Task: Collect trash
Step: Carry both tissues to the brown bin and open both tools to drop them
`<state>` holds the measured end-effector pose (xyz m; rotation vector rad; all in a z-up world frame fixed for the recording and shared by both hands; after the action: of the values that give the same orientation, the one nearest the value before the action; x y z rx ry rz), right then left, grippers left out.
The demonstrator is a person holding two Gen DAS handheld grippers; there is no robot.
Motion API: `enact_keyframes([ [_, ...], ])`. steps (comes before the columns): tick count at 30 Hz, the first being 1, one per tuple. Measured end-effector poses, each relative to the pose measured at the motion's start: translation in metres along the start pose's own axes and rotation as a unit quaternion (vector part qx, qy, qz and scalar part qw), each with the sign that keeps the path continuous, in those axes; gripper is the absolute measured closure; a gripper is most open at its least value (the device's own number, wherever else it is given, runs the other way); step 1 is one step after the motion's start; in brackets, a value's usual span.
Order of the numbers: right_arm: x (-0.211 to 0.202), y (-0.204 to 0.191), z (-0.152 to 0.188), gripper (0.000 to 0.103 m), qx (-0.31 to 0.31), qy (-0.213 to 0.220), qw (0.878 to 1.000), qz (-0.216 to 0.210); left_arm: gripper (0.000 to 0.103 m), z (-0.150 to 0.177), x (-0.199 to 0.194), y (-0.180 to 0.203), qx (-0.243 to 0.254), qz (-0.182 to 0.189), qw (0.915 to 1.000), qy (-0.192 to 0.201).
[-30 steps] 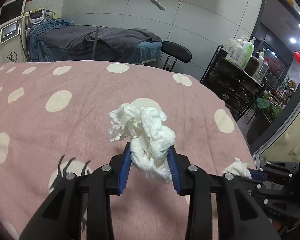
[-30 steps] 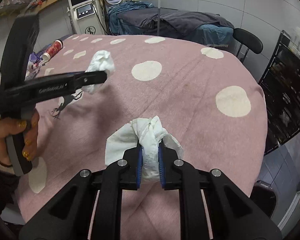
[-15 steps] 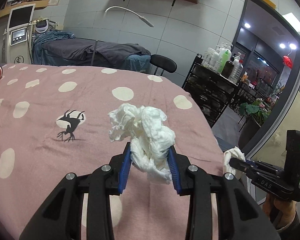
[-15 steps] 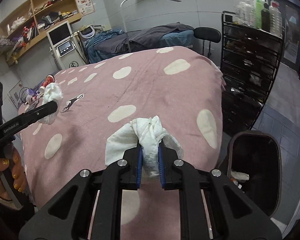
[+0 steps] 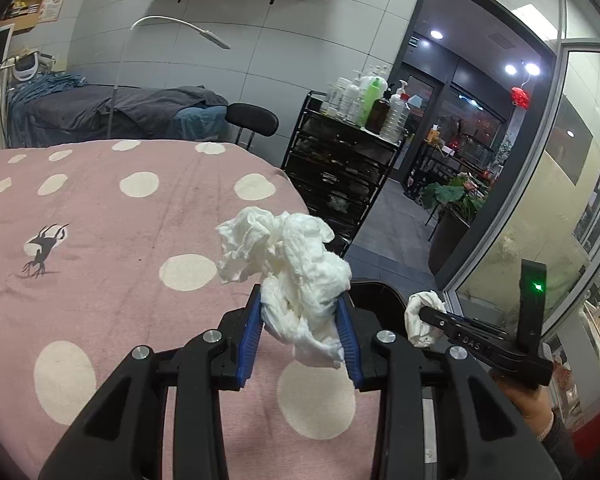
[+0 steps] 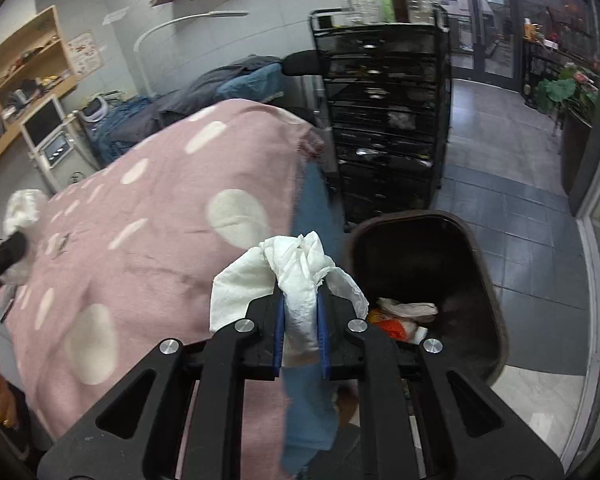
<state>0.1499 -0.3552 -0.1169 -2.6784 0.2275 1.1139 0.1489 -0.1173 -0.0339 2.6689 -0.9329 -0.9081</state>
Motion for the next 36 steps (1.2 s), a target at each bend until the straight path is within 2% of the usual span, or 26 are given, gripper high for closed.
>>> enact_keyframes([
  [7,0.057,0.05,0.025,0.089,0.042,-0.062,0.996,0.047,0.068,0.006,0.021,0.021,0.019,0.024,0.9993,-0.02],
  [12,0.089,0.075,0.045,0.088,0.076,-0.101,0.99,0.063,0.068,0.01,0.035,0.036,0.032,0.041,0.998,-0.035],
  [15,0.101,0.085,0.057,0.076,0.09,-0.12,0.985,0.084,0.068,0.014,0.045,0.046,0.041,0.051,0.9967,-0.048],
  [17,0.1,0.088,0.062,0.045,0.1,-0.118,0.984,0.092,0.068,0.018,0.053,0.055,0.051,0.057,0.9954,-0.058],
  [18,0.097,0.089,0.064,0.04,0.105,-0.11,0.984,0.094,0.068,0.02,0.055,0.059,0.054,0.06,0.9948,-0.062],
  [23,0.08,0.099,0.071,0.036,0.124,-0.093,0.982,0.108,0.068,0.028,0.077,0.083,0.073,0.083,0.9901,-0.087],
  [28,0.06,0.114,0.075,0.028,0.153,-0.065,0.979,0.118,0.068,0.035,0.103,0.109,0.093,0.112,0.9824,-0.117],
  [36,0.035,0.141,0.089,0.025,0.188,-0.049,0.97,0.147,0.068,0.054,0.162,0.143,0.112,0.132,0.9691,-0.176],
])
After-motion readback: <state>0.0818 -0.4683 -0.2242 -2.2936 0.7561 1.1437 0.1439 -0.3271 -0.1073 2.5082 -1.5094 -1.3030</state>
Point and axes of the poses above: each gripper's, at about its wrist camera, not at the fingertips, and x roughly the way its jaws point, y to its right, z to its underside, the point moved 5 cm from there along x, roughly the way its jaws point, and after that the axes turned 6 degrees about z, right-handed, at the moved point
